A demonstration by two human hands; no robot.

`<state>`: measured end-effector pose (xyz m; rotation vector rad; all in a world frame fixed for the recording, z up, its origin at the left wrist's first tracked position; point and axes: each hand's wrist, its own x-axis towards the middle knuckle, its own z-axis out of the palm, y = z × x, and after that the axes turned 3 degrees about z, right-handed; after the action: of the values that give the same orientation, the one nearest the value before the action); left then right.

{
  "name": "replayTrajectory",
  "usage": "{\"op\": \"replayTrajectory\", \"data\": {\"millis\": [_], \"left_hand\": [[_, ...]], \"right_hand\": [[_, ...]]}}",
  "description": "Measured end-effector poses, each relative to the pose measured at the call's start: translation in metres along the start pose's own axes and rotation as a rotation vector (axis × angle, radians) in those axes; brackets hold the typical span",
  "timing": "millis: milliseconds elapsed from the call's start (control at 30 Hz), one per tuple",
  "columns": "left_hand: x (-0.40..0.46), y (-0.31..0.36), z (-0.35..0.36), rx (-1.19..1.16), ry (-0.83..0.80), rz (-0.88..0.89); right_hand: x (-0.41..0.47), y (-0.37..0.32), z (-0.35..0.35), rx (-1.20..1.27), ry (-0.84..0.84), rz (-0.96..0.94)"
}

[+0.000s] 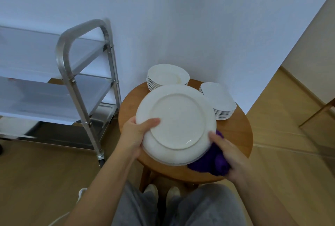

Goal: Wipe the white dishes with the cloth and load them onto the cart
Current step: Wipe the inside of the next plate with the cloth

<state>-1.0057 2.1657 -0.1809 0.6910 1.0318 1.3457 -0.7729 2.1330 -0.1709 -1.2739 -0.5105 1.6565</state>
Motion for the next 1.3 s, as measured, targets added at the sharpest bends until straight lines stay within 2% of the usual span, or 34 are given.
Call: {"op": "replayTrajectory", "data": {"millis": [67, 100, 133, 167, 233, 300, 333, 400, 433, 500, 633, 867, 1000, 1067, 1200, 1300], "left_hand": [[0.003, 0.012, -0.001, 0.137, 0.067, 0.082], [0.004, 0.017, 0.000, 0.229, 0.076, 0.115], [0.004, 0.020, 0.002, 0.308, 0.071, 0.143], [0.004, 0.021, 0.005, 0.382, 0.061, 0.169], [0.002, 0.022, 0.016, 0.569, 0.030, 0.220], [-0.002, 0.022, 0.026, 0.740, -0.068, 0.275], [-0.004, 0.025, 0.028, 0.798, -0.124, 0.293], [-0.010, 0.033, 0.028, 0.890, -0.191, 0.298], [-0.013, 0.038, 0.027, 0.942, -0.216, 0.299], [-0.018, 0.044, 0.027, 1.041, -0.300, 0.289], [-0.029, 0.047, 0.028, 1.128, -0.427, 0.320], [-0.036, 0.052, 0.022, 1.040, -0.378, 0.446], [-0.038, 0.056, 0.015, 0.886, -0.345, 0.468], [-0.039, 0.058, 0.011, 0.737, -0.303, 0.440], [-0.036, 0.051, 0.005, 0.435, -0.193, 0.375], [-0.033, 0.042, 0.009, 0.271, -0.145, 0.321]], "right_hand": [[0.007, -0.011, -0.007, -0.021, 0.272, -0.165], [0.007, -0.019, -0.006, -0.071, 0.358, -0.289], [0.004, -0.027, -0.001, -0.122, 0.360, -0.403], [0.002, -0.033, 0.006, -0.178, 0.271, -0.487], [-0.006, -0.037, 0.028, -0.331, -0.053, -0.561], [-0.014, -0.036, 0.049, -0.754, -0.279, -0.567], [-0.015, -0.036, 0.054, -1.023, -0.350, -0.588], [-0.015, -0.046, 0.057, -1.492, -0.387, -0.705], [-0.015, -0.054, 0.057, -1.632, -0.393, -0.784], [-0.013, -0.064, 0.057, -1.725, -0.441, -0.861], [-0.008, -0.067, 0.062, -1.659, -0.578, -0.777], [-0.014, -0.089, 0.057, -1.381, -0.553, -0.616], [-0.020, -0.093, 0.054, -1.235, -0.472, -0.657], [-0.019, -0.091, 0.048, -1.130, -0.427, -0.670], [-0.017, -0.077, 0.038, -0.811, -0.267, -0.743], [-0.014, -0.058, 0.035, -0.711, -0.148, -0.750]]}}
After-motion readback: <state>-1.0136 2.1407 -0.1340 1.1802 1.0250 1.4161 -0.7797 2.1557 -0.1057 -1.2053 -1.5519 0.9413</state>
